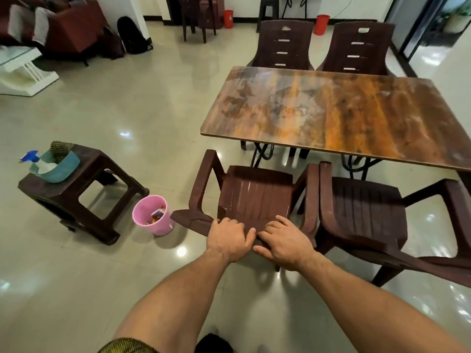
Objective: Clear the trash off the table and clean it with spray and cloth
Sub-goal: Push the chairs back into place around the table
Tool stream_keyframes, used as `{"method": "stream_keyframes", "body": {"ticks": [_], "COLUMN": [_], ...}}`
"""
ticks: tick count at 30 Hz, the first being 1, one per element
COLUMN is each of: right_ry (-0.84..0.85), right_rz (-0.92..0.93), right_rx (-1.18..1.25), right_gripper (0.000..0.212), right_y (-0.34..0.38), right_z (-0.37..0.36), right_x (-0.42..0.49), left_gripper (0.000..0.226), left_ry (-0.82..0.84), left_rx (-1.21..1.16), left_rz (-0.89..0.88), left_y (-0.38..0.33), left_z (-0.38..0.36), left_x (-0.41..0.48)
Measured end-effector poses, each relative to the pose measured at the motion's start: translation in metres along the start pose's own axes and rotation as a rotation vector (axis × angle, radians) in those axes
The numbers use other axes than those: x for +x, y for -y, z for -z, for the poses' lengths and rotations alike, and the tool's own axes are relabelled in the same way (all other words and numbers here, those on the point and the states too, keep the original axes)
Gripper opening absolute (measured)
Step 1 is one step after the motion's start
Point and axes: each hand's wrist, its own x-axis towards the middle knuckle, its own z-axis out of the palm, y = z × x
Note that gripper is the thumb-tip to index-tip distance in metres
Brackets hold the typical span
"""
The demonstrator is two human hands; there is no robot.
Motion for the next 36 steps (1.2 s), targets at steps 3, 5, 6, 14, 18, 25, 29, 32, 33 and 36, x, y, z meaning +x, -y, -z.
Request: {"method": "stream_keyframes", "body": {"ticks": [3,5,6,14,18,25,29,32,33,36], "right_ry": [-0.009,-0.028,-0.033,-0.031,-0.081,-0.153,-0.058,0.036,0.06,0.062], "right_rz": [-0.02,-0.025,-0.028,-0.099,-0.219,-0.498,-0.676,-0.681,-0.679,-0.675], "right_rx": [0.021,0.022,0.023,0.085,0.144,0.118,0.084,0.119,0.125,0.143], "right_gripper": [0.067,0.066,0.065,0.065,0.066,0.06,0.045,0.029,0.032,0.036], "right_y": [-0.019,-0.021,-0.019,-0.021,-0.04,-0.113,-0.146,-0.163,-0.169,-0.17], "right_z": [0.004,0.005,0.005,0.01,0.007,-0.006,-0.006,-0.008,-0.007,-0.005], "right_x": [0.013,0.024,0.029,0.032,0.004,-0.1,-0.169,-0.185,-0.185,-0.18], "left_gripper": [0.06,0.06,0.06,0.056,0.053,0.067,0.023,0.022,0.022,0.021], "left_ry": [-0.03,-0.046,-0.049,-0.044,0.002,0.102,0.117,0.152,0.152,0.146], "left_rx": [-0.005,0.001,0.0,0.022,-0.018,-0.019,0.033,0.112,0.109,0.045], "left_rz": [-0.015,-0.024,-0.029,-0.108,-0.231,-0.263,-0.169,-0.111,-0.11,-0.139], "left_y": [-0.002,0.005,0.01,0.012,-0.014,-0.084,-0.106,-0.114,-0.118,-0.124], "left_z": [0.003,0.004,0.004,0.007,0.01,0.014,0.013,0.014,0.013,0.011], "left_x": [0.023,0.035,0.038,0.045,0.045,0.035,0.039,0.044,0.045,0.043]}}
